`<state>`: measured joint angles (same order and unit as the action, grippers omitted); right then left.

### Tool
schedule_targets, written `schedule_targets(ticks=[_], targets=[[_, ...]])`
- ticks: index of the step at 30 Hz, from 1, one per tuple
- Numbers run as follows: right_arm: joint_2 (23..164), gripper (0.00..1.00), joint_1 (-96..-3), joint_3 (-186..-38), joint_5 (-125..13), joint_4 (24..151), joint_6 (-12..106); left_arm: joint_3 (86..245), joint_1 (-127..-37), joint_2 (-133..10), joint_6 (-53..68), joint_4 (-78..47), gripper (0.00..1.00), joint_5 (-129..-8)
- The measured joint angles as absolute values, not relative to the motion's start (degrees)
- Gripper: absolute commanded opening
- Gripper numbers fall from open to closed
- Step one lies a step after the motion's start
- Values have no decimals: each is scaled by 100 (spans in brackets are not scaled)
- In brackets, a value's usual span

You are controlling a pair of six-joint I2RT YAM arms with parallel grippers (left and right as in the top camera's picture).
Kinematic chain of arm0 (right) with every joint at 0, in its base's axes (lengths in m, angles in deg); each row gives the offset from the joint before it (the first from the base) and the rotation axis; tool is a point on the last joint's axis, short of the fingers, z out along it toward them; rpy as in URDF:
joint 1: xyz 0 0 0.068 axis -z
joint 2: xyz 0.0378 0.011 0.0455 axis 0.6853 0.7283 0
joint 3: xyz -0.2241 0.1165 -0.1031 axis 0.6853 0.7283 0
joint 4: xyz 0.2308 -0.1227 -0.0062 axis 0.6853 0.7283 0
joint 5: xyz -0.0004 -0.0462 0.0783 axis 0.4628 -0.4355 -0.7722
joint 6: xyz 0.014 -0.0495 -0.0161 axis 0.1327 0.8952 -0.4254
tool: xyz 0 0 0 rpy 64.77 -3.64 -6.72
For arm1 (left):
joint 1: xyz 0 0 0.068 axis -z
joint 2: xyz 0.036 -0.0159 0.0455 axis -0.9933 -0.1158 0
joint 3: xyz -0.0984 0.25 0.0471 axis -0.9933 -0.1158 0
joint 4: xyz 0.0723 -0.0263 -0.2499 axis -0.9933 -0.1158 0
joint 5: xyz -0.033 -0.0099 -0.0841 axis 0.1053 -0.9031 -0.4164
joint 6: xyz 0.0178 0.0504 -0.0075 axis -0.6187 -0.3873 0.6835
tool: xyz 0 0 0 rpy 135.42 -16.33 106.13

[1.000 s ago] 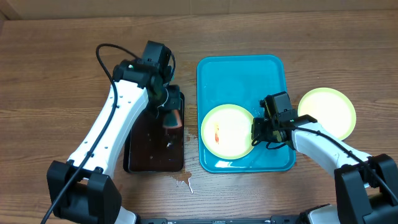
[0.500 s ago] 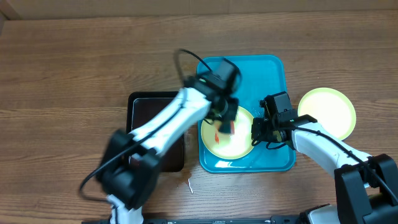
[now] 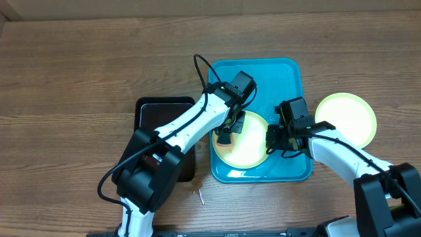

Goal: Clean dirty plates on tray and stack at the side
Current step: 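Scrub the yellow plate with the held sponge using the left gripper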

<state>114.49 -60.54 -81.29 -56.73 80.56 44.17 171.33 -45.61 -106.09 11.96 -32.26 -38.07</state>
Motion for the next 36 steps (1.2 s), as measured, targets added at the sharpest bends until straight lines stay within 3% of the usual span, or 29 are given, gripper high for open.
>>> schedule_targets(ticks=[5,22,28,36], targets=[[11449,4,-6054,-8132,-5678,8063,4417,17133,-4561,-10622,938,-3044,4,-3978],[11449,4,-6056,-8136,-5682,8111,4421,17144,-4669,-11040,482,-3252,4,-6745],[11449,4,-6054,-8138,-5682,8113,4417,17153,-4671,-11040,711,-3776,4,-6299],[11451,4,-6060,-8138,-5767,8120,4417,17306,-4660,-11040,1196,-4155,4,-4507]])
